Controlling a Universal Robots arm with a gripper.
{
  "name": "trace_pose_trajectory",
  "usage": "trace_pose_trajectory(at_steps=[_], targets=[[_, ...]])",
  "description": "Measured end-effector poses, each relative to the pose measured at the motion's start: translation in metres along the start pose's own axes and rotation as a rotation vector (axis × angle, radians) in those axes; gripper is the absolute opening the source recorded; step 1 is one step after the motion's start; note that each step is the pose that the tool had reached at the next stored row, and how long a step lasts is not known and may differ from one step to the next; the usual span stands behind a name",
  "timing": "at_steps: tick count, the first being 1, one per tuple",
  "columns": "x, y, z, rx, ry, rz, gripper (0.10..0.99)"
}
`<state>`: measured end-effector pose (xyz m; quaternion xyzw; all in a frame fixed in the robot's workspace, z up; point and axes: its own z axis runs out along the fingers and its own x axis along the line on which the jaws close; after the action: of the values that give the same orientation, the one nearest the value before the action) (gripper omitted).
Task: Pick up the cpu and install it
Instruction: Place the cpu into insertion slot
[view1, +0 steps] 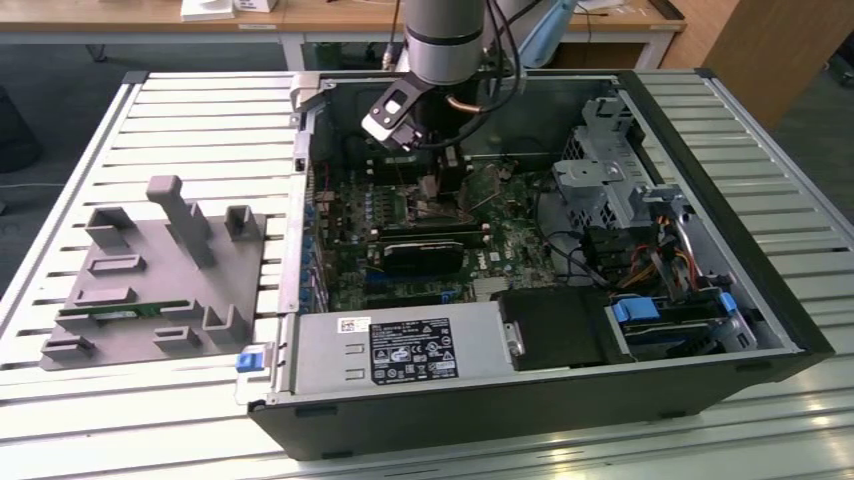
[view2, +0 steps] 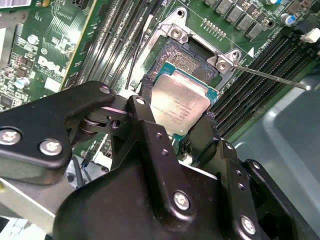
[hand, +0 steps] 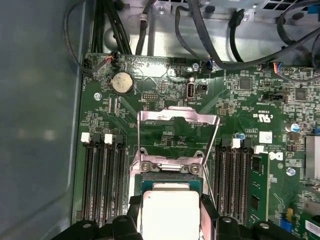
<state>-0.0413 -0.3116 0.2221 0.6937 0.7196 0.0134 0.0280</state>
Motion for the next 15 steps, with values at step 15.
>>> trace_pose_trajectory(at_steps=[15], targets=[[0.0003, -0.0019, 0.0131, 0.000, -0.0006, 0.009, 0.541]])
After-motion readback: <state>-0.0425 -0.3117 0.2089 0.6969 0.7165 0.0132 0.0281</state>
